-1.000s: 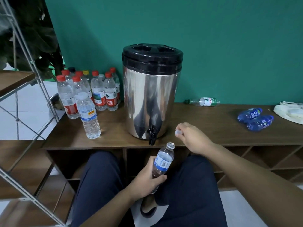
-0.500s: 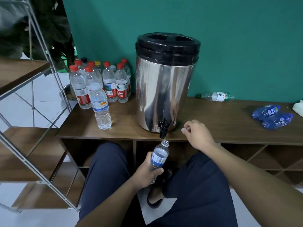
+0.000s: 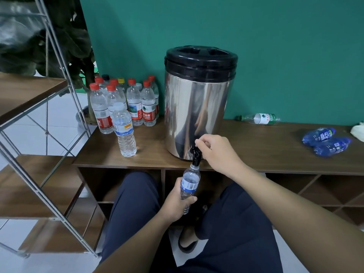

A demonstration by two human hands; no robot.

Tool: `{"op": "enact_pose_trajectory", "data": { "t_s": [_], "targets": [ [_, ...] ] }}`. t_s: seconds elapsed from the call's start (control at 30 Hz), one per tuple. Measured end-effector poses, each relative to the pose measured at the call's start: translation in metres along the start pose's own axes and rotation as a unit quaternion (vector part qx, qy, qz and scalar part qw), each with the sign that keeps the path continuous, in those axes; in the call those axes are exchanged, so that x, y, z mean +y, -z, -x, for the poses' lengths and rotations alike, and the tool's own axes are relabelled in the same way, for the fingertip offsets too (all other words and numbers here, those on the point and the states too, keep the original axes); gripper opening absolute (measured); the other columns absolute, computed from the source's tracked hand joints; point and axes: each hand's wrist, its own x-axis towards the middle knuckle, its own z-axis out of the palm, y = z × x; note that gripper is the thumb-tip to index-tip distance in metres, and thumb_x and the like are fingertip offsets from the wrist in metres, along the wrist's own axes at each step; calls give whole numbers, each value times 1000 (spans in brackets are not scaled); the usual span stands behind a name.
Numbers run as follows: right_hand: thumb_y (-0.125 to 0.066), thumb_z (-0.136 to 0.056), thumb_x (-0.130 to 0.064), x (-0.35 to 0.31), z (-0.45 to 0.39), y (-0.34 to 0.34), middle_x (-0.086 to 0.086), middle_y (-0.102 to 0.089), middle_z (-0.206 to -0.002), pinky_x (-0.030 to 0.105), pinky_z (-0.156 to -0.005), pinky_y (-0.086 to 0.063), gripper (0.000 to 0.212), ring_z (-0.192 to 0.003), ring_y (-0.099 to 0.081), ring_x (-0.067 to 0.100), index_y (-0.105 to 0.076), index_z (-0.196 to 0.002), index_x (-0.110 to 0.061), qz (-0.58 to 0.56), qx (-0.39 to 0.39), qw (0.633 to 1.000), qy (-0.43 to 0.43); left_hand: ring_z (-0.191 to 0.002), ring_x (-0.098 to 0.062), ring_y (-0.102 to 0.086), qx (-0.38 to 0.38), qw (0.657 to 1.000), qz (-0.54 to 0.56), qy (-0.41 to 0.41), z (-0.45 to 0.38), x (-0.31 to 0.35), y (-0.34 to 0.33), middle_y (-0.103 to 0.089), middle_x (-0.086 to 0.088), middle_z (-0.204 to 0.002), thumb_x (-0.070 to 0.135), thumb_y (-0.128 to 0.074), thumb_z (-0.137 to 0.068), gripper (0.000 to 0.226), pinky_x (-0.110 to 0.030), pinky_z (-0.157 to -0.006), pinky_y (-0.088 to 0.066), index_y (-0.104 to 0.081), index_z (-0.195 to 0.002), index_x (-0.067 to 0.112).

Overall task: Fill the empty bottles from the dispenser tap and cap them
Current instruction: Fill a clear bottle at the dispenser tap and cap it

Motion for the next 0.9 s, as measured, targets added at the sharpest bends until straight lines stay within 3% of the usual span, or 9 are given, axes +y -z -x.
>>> {"op": "enact_pose_trajectory", "data": {
  "t_s": [0.1,0.23,0.37,0.43,0.53,0.63,0.73,0.83,0.9],
  "targets": [
    [-55,-114,-31,0,1,1,5,-71,-68,40,-74,-55,38,-72,-68,20,-71,-88,-10,3,-4,1000,-12,-98,4,-67,1,1000,-10,-1,0,1,-1,-70,18,-108,13,-85,-94,58,-16,-90,-50,-51,-138,33],
    [-49,-115,-21,12,-1,-3,3,-74,-70,15,-58,-43,34,-56,-65,8,-76,-96,-12,-63,6,995,-80,-101,0,-68,18,1000,-22,-1,-2,1,-2,-71,15,-113,17,-86,-93,59,-16,-91,-51,-52,-136,37],
    [-46,-116,-14,36,9,-22,14,-66,-72,28,-47,-36,35,-53,-46,17,-73,-99,0,-300,18,933,-198,-97,1,-67,28,999,-18,-4,-1,3,-3,-72,10,-111,14,-86,-94,55,-13,-88,-50,-54,-133,34],
    [-47,-119,-27,48,17,-33,17,-67,-74,30,-48,-39,41,-54,-48,19,-69,-97,0,-319,30,923,-213,-96,2,-67,27,999,-19,-5,0,3,-4,-72,9,-111,13,-86,-94,54,-14,-88,-51,-54,-133,32],
    [-42,-119,-51,58,31,-53,10,-78,-83,33,-57,-52,60,-66,-65,18,-76,-96,-7,-299,52,929,-212,-95,3,-68,28,999,-17,-8,1,5,-3,-73,8,-112,13,-86,-94,54,-14,-88,-51,-54,-134,31],
    [-39,-118,-56,61,50,-77,3,-82,-97,40,-73,-59,60,-86,-72,16,-82,-102,-17,-299,52,932,-201,-98,2,-69,30,999,-15,-9,1,5,-2,-74,10,-113,14,-87,-94,54,-15,-90,-51,-55,-134,32],
    [-42,-118,-54,65,64,-95,-9,-82,-105,35,-86,-60,50,-100,-74,7,-81,-109,-24,-311,38,927,-206,-108,-7,-73,34,999,-4,-11,2,4,-1,-75,13,-117,16,-87,-93,57,-26,-98,-56,-56,-136,37],
    [-64,-111,-49,68,72,-109,-8,-83,-113,41,-102,-62,26,-109,-77,9,-79,-116,-28,-321,3,927,-193,-110,-20,-76,36,999,11,-14,3,3,-2,-77,5,-118,16,-86,-93,56,-44,-101,-62,-58,-137,36],
    [-77,-105,-36,69,73,-114,-9,-82,-114,43,-104,-63,16,-110,-78,8,-77,-120,-29,-318,-9,932,-177,-109,-26,-77,38,999,23,-15,2,3,-3,-78,1,-117,15,-86,-94,53,-53,-100,-62,-59,-135,33]
  ]
}}
